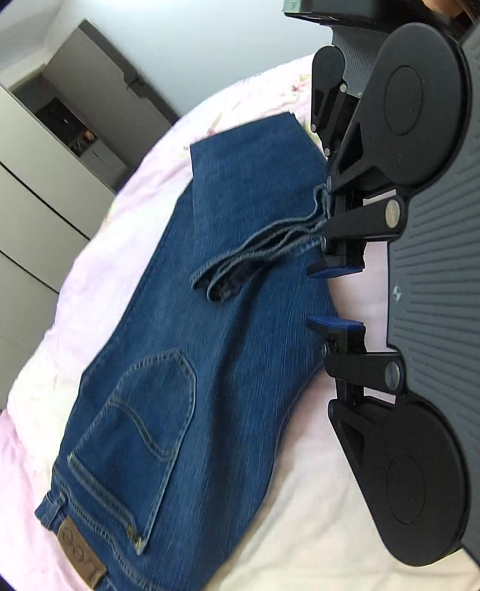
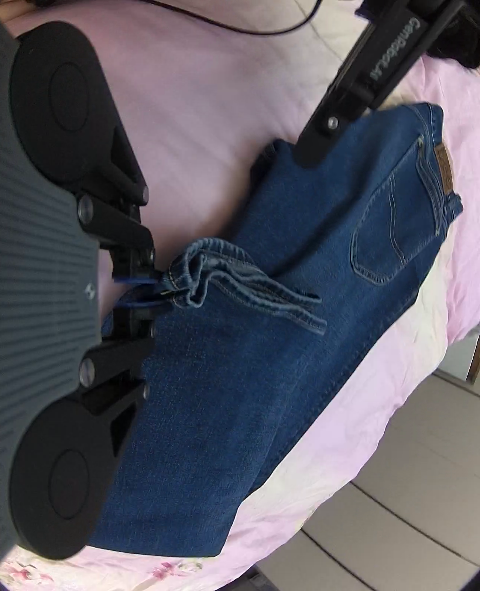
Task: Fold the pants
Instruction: 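Carry the held hem up toward the waistband with the right gripper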
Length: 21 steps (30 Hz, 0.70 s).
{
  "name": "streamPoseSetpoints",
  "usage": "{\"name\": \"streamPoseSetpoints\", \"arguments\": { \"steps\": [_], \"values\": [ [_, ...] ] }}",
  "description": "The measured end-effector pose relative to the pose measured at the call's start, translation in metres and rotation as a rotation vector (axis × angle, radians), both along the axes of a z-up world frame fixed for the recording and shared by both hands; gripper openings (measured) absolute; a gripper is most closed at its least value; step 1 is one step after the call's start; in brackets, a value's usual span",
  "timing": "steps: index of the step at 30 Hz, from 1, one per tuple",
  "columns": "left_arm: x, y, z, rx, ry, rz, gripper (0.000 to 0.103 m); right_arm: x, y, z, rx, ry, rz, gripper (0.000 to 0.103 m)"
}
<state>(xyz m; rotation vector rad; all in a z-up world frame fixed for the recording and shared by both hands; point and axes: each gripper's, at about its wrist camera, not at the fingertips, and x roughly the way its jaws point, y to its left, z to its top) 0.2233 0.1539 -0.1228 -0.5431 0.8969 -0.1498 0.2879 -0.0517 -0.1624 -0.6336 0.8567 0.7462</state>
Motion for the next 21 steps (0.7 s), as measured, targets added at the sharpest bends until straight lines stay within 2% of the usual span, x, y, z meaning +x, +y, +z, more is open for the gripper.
{"name": "streamPoseSetpoints", "arguments": {
  "steps": [1, 4, 8, 12, 17, 18, 19, 21],
  "values": [
    [0.000, 0.000, -0.001, -0.013, -0.011, 0.001, 0.025, 0.000, 0.004, 0.002, 0.007, 0.029, 0.006, 0.028],
    [-0.004, 0.002, -0.007, -0.035, -0.037, 0.019, 0.026, -0.002, 0.000, 0.021, 0.045, 0.097, 0.023, 0.029],
    [-0.005, 0.003, -0.008, -0.037, -0.059, 0.039, 0.026, 0.011, 0.004, 0.043, 0.131, 0.107, -0.024, 0.029],
    [-0.005, 0.000, -0.011, 0.001, -0.055, 0.028, 0.026, 0.050, 0.023, 0.033, 0.165, 0.136, -0.148, 0.020],
    [-0.005, 0.001, -0.016, -0.006, -0.058, 0.013, 0.027, 0.094, 0.040, 0.006, 0.183, 0.255, -0.233, 0.020],
    [-0.004, 0.001, -0.016, -0.012, -0.058, 0.012, 0.027, 0.096, 0.042, 0.002, 0.173, 0.262, -0.241, 0.018],
    [-0.004, 0.002, -0.018, -0.023, -0.059, 0.009, 0.028, 0.100, 0.042, -0.003, 0.167, 0.268, -0.251, 0.011],
    [-0.004, 0.004, -0.019, -0.046, -0.061, 0.003, 0.028, 0.105, 0.032, -0.005, 0.197, 0.308, -0.278, 0.008]
  ]
}}
